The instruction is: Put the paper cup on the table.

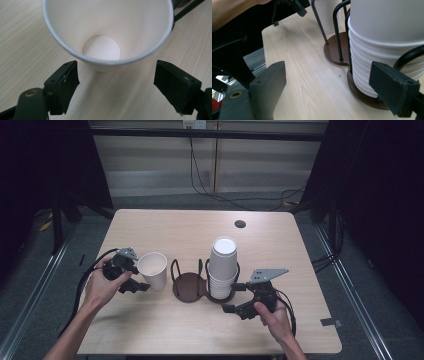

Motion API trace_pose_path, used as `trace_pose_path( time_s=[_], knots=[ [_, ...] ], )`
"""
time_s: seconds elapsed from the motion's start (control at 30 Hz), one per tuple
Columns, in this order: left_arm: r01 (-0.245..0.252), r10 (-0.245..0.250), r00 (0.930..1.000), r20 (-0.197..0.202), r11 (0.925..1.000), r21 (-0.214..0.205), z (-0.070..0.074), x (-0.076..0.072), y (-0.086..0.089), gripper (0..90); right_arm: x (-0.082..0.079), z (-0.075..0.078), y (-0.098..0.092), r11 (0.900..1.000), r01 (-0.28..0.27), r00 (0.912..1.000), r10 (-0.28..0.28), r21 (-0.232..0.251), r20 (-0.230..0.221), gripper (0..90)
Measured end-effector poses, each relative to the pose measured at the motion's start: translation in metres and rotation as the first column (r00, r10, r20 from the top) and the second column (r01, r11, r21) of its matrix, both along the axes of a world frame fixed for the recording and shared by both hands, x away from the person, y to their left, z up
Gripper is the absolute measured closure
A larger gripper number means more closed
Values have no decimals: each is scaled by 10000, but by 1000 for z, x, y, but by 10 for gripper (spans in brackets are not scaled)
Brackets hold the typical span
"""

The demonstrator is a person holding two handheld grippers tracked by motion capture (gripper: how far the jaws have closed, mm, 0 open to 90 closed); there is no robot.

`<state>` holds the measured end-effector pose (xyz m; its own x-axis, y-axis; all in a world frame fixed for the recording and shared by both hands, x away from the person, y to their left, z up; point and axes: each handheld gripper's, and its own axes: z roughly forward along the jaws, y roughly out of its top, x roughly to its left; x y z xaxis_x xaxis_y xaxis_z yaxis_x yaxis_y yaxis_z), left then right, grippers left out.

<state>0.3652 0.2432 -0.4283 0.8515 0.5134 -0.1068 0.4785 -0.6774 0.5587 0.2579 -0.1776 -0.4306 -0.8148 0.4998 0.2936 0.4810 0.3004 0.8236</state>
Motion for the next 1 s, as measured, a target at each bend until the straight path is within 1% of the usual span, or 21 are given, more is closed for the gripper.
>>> trace_pose_path(
  time_s=[0.03,0.1,0.13,0.17,0.2,0.23,0.27,0.3,0.37,0.43,0.5,0.6,0.63,0.67,0.73,0.77,0.8,0.83,0.93,0.97,1.0],
  knots=[
    [22,-22,10000,39,10000,-77,1,-2,2,198,0,0,0,10000,19,10000,-19,19,4,143],
    [-180,193,9997,171,9970,-754,2,-8,6,198,0,0,0,10000,28,10000,-28,13,1,143],
    [-261,288,9992,292,9957,-890,3,-10,7,198,0,0,0,10000,36,10000,-36,16,-1,143],
    [-320,356,9988,344,9945,-999,3,-12,9,198,0,0,0,10000,36,10000,-36,23,0,143],
    [-551,607,9970,473,9922,-1115,2,-15,10,198,-1,0,0,10000,28,10000,-28,12,-17,143],
    [-717,790,9945,685,9922,-1023,1,-18,10,198,-1,0,0,10000,43,10000,-43,-2,-10,143],
    [-721,794,9945,681,9921,-1031,0,-20,10,199,-1,0,0,10000,48,10000,-48,2,-22,143],
    [-756,837,9944,648,9900,-1188,-2,-22,10,200,-1,-1,0,10000,43,10000,-43,-9,-20,143],
    [-815,941,9920,836,9864,-1427,-4,-28,10,234,-1,0,0,10000,53,10000,-53,-18,-1,143],
    [-859,1014,9912,846,9816,-1704,-7,-35,10,240,-1,0,0,10000,74,10000,-74,-2,-1,143],
    [-887,1085,9904,858,9742,-2077,-9,-42,11,239,-1,0,-1,9999,109,9999,-109,46,4,143],
    [-776,1053,9879,1140,9712,-2252,-10,-52,11,221,-1,0,-2,9999,125,9999,-125,29,12,144],
    [-793,1105,9864,1214,9682,-2373,-9,-55,11,209,-1,0,-1,9999,119,9999,-119,26,9,143],
    [-829,1164,9861,1187,9631,-2561,-8,-57,12,209,-1,0,-1,9999,115,9999,-115,23,8,144],
    [-740,1229,9809,1505,9525,-2955,-6,-65,13,208,-1,0,-1,9999,113,9999,-113,19,12,144],
    [-776,1293,9804,1486,9469,-3120,-6,-69,12,209,-1,0,-1,9999,103,9999,-104,24,16,144],
    [-713,1285,9764,1736,9504,-3027,-5,-72,12,209,-1,0,-1,9999,114,9999,-114,23,15,143],
    [-706,1292,9764,1729,9482,-3098,-5,-75,11,208,-1,0,-1,9999,130,9999,-130,36,19,144],
    [-575,1173,9772,1768,9484,-3118,-7,-83,7,209,-1,0,-1,9999,163,9999,-163,11,4,144],
    [-657,1285,9763,1740,9426,-3274,-7,-87,6,208,-2,-1,-1,9999,159,9999,-159,13,12,144],
    [-581,1212,9773,1738,9420,-3304,-7,-90,4,208,-2,-1,0,9999,139,9999,-139,0,35,143]
  ],
)
